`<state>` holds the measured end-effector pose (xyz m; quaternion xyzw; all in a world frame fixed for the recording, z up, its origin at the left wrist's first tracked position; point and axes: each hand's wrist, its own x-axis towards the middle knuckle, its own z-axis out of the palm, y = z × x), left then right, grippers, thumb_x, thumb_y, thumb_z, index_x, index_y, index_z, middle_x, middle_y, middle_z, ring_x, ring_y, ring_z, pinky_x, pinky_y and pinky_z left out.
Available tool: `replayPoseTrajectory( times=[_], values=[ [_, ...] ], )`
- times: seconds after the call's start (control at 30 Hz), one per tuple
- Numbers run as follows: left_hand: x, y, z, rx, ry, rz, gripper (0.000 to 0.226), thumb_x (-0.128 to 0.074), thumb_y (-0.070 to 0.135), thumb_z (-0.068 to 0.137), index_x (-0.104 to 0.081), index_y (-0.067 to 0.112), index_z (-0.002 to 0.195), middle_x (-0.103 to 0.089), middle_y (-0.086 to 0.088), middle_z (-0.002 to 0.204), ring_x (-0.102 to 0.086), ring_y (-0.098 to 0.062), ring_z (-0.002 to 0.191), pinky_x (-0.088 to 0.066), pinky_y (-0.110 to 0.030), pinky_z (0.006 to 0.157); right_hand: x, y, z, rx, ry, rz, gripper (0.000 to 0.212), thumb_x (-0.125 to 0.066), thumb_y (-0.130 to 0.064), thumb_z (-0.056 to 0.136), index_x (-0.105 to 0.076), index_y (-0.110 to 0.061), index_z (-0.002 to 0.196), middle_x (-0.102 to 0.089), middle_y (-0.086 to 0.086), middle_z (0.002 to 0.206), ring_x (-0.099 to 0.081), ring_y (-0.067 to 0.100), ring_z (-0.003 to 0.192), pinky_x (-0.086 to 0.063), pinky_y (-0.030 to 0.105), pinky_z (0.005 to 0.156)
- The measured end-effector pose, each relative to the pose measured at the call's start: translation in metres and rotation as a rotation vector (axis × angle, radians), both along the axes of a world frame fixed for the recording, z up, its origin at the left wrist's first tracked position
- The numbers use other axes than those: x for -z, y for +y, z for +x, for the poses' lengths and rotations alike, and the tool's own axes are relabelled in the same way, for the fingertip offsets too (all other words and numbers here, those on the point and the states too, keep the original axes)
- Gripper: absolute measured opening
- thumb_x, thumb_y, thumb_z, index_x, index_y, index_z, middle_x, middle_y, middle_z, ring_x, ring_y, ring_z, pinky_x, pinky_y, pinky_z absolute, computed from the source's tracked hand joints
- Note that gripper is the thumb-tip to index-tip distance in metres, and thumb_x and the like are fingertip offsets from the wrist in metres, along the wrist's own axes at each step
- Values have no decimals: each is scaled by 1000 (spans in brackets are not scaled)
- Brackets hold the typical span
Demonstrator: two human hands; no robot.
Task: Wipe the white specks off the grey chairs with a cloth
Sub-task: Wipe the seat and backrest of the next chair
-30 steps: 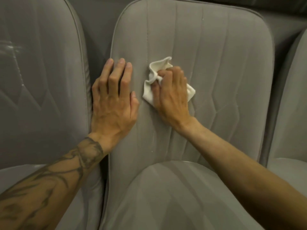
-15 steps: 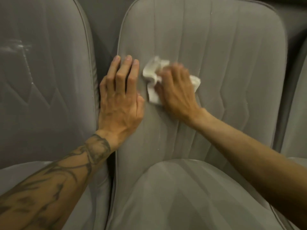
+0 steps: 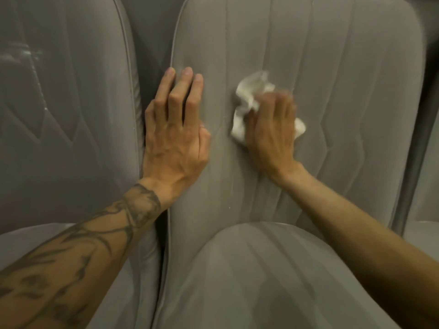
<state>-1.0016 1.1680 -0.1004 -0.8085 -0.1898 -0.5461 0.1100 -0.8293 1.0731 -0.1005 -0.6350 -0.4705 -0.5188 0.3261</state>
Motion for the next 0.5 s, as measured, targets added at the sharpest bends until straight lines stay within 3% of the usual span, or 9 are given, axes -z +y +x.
replayPoseTrajectory(
  times=[0.07,0.13,0.23,0.33,0.4,0.5],
  values=[
    [0,1,1,4,-6,8,73,-51,17,89,-34,8,159,-35,-12,166,-26,-34,157,-29,-46,122,-19,11,2,54,101,168,18,-41,-30,102,-45,-13,107,-55,16,104,-44,30,94,-37,41,81],
    [1,0,1,-2,-13,8,73,-51,16,89,-35,7,159,-36,-13,166,-27,-34,156,-28,-45,123,8,15,-12,46,141,179,19,-42,-26,102,-48,-10,110,-57,20,106,-45,32,96,-38,44,85],
    [1,1,1,1,-8,10,73,-51,14,88,-35,7,159,-36,-13,166,-27,-35,157,-27,-45,123,75,-2,-41,-69,98,-61,15,-47,-22,99,-47,-10,108,-59,20,104,-46,32,92,-40,43,82],
    [1,0,-1,-6,1,5,72,-50,14,90,-34,7,160,-35,-13,166,-26,-35,157,-26,-45,123,72,-19,-26,-86,-28,-230,25,-63,-17,93,-46,-11,109,-62,19,102,-45,29,91,-40,40,79],
    [0,-1,0,-6,2,0,71,-49,16,91,-33,7,160,-34,-13,166,-25,-34,157,-27,-46,123,38,-17,-3,20,-25,-127,23,-59,-19,94,-44,-11,110,-61,20,100,-44,31,90,-40,42,78],
    [1,1,0,4,1,4,71,-48,16,92,-33,7,160,-34,-13,166,-25,-35,157,-28,-47,123,2,-5,5,71,147,170,14,-44,-27,101,-44,-14,105,-48,9,104,-46,30,91,-42,44,79]
  ],
)
